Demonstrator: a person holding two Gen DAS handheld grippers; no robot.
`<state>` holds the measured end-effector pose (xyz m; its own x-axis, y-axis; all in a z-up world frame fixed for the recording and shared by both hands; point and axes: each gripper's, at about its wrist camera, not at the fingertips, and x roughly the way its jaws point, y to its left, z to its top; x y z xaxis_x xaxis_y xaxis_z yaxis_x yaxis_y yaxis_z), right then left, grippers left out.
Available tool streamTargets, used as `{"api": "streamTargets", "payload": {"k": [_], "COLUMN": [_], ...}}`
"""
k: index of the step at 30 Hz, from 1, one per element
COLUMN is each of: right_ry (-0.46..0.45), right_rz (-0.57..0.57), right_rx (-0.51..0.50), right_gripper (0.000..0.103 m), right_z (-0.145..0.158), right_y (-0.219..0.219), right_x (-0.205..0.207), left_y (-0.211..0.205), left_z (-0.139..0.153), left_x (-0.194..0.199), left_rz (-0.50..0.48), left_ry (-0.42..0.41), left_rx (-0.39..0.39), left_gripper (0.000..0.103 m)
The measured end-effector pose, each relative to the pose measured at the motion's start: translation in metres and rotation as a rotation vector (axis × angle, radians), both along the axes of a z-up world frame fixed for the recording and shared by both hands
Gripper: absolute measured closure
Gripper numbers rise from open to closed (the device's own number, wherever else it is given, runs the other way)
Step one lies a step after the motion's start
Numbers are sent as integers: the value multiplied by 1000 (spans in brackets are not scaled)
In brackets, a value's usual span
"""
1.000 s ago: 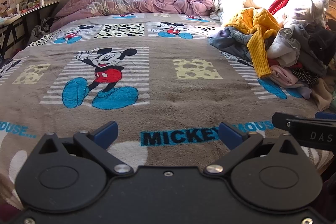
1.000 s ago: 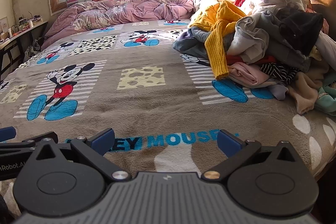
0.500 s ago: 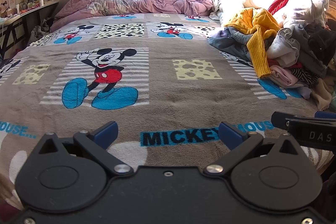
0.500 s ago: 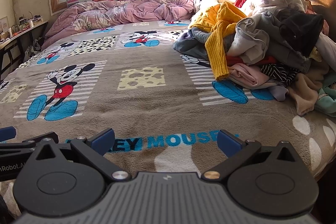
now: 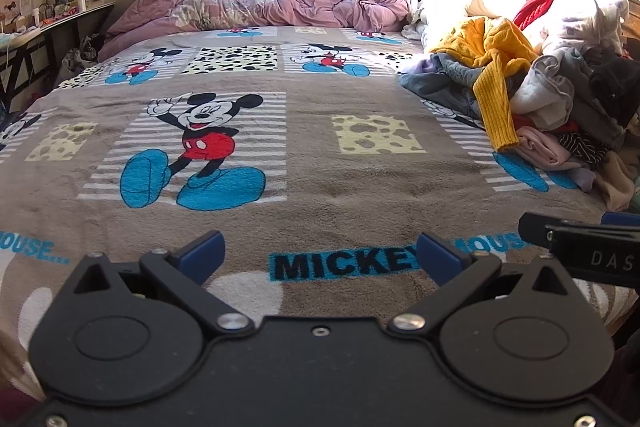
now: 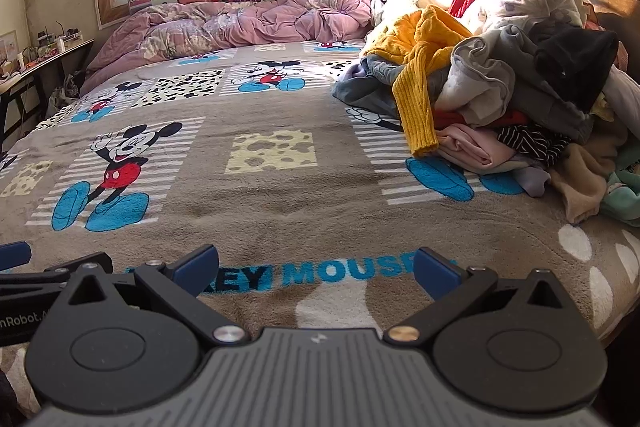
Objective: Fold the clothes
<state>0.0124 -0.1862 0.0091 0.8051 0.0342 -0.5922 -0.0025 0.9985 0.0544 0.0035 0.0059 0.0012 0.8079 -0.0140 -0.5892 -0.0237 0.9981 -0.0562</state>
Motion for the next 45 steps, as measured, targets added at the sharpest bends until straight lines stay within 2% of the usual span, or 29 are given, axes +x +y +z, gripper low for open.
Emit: {"api": "streamTargets", "payload": {"k": [18, 21, 23, 28, 32, 37, 41, 45], "right_ry": [-6, -10, -16, -46, -93, -170, -176, -164], "right_rz": [-5, -20, -37, -94, -166, -260, -336, -404], "right_rx": [12, 35, 45, 94, 137, 193, 251, 332], "right_gripper": [0, 0, 0, 0, 0, 0, 0, 0], "right_z": [4, 4, 4, 6, 9, 6, -7, -23], "right_y": [-3, -10, -18, -49, -81, -126, -164, -203], "right_x": [-3, 0, 2, 10, 14, 20, 31, 36], "left_y": [-1, -8, -16, -44, -66, -104, -129, -161], "left_z": [3, 4, 8, 22, 36, 47, 48, 41], "left_x": [0, 7, 11, 26, 40, 74, 92, 103], "left_rz": [-10, -41, -60, -134, -206, -290, -367, -390], "left_ry": [6, 17, -10, -75, -177, -107, -69, -64], "left_rx": [-7, -32, -37, -43, -96, -106, -133, -65], "left_gripper": [0, 0, 0, 0, 0, 0, 0, 0]}}
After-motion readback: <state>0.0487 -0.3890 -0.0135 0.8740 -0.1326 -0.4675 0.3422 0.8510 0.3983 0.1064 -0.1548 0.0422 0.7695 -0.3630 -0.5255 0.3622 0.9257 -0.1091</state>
